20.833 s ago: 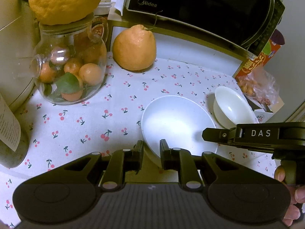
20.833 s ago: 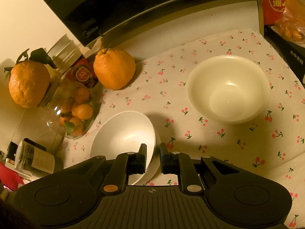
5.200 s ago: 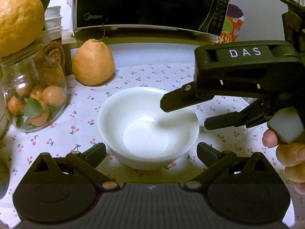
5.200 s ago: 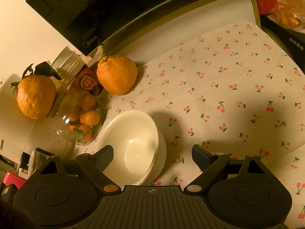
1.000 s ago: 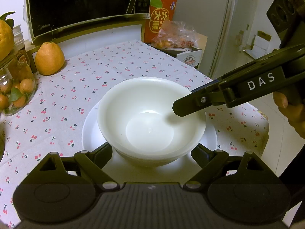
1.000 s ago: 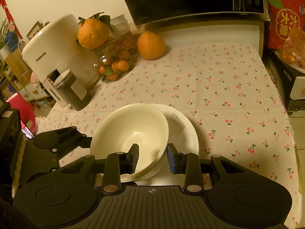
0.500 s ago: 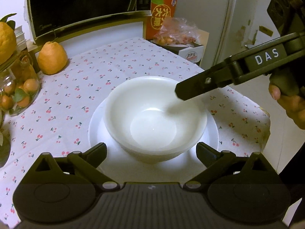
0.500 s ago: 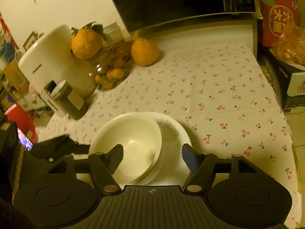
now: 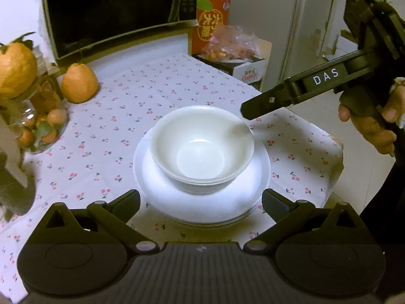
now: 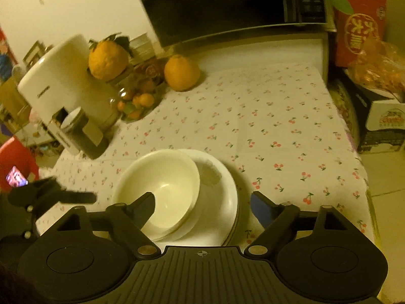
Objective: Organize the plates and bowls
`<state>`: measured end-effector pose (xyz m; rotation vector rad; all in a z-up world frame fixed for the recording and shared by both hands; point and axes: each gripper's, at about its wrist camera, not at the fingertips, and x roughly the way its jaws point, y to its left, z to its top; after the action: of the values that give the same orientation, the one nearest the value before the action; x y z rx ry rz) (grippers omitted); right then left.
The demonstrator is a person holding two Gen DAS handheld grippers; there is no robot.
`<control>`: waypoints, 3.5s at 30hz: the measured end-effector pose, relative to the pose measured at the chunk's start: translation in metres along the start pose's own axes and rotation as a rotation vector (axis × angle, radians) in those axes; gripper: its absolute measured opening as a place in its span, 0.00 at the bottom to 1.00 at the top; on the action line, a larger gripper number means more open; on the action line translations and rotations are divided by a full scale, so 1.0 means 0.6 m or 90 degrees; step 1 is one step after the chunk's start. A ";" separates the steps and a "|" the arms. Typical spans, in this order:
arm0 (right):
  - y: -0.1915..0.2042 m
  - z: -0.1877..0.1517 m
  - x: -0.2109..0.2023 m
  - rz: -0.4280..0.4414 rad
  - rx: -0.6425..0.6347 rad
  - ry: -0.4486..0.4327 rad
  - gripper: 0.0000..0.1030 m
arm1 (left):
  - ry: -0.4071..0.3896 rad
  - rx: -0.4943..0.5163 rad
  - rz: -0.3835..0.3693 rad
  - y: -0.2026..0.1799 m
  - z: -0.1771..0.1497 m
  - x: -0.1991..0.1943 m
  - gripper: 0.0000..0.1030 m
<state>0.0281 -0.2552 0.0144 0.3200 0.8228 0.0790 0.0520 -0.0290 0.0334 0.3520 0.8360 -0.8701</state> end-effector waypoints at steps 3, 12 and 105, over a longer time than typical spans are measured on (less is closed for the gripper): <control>0.008 -0.005 -0.015 -0.015 -0.003 -0.002 0.84 | -0.007 -0.030 0.020 -0.001 -0.004 -0.016 1.00; 0.042 -0.045 -0.041 -0.078 -0.024 0.015 0.85 | -0.015 -0.164 0.091 0.009 -0.017 -0.049 1.00; 0.100 -0.153 -0.011 -0.154 -0.070 -0.024 1.00 | 0.026 -0.335 0.340 -0.023 -0.077 -0.030 1.00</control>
<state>-0.0402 -0.1766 -0.0205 0.1157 0.8105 -0.1078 0.0116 -0.0008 0.0184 0.1156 0.9165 -0.1329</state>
